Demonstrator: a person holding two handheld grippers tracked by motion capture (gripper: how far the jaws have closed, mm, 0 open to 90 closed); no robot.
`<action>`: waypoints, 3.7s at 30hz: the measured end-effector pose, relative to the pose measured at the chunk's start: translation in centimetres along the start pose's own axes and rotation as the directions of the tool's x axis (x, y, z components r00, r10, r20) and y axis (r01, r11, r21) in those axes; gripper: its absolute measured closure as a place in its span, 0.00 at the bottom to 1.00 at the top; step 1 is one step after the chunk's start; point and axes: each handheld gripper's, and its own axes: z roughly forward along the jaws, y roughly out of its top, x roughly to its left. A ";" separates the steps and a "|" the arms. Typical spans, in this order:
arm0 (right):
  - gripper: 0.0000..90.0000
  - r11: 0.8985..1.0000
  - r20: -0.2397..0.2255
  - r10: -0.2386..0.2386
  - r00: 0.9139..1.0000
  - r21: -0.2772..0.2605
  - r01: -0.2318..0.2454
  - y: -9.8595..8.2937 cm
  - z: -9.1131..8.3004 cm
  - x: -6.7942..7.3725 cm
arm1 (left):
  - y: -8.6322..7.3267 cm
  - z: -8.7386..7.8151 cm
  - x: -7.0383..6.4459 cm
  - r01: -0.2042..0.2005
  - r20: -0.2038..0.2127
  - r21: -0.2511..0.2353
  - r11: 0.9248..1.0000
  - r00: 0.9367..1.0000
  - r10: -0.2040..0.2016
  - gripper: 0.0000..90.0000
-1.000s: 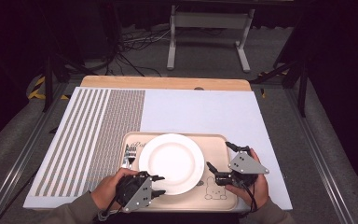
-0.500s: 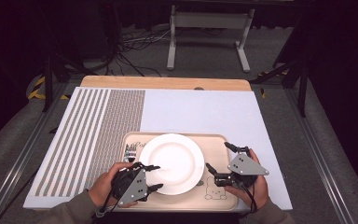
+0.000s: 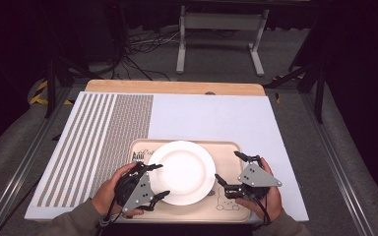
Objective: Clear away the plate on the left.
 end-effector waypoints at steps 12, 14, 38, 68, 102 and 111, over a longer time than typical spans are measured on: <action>0.14 1.000 -0.008 -0.013 1.000 -0.005 0.013 0.1 0.0 0.3 | -0.8 -0.4 1.2 0.055 -0.025 -0.027 0.998 0.998 -0.055 0.18; 0.14 1.000 -0.009 -0.015 1.000 -0.005 0.015 0.1 0.0 0.3 | -1.0 -0.5 1.5 0.063 -0.032 -0.026 0.998 0.997 -0.064 0.17; 0.14 1.000 -0.023 -0.022 0.999 -0.015 0.022 0.3 -0.1 0.7 | -4.2 -1.2 3.7 0.141 -0.098 -0.031 0.990 0.985 -0.143 0.15; 0.14 1.000 0.006 -0.017 1.000 0.011 0.016 -0.7 -0.7 0.6 | -8.7 -4.4 4.6 0.294 -0.127 -0.078 0.953 0.945 -0.302 0.12; 0.12 1.000 0.031 0.031 0.999 -0.001 -0.031 -1.4 -1.7 0.4 | -11.9 -7.7 3.4 0.455 -0.159 -0.131 0.881 0.867 -0.472 0.06; 0.12 1.000 0.026 0.021 0.999 0.004 -0.021 -1.4 -1.7 0.5 | -11.9 -7.7 3.4 0.443 -0.161 -0.127 0.888 0.874 -0.459 0.06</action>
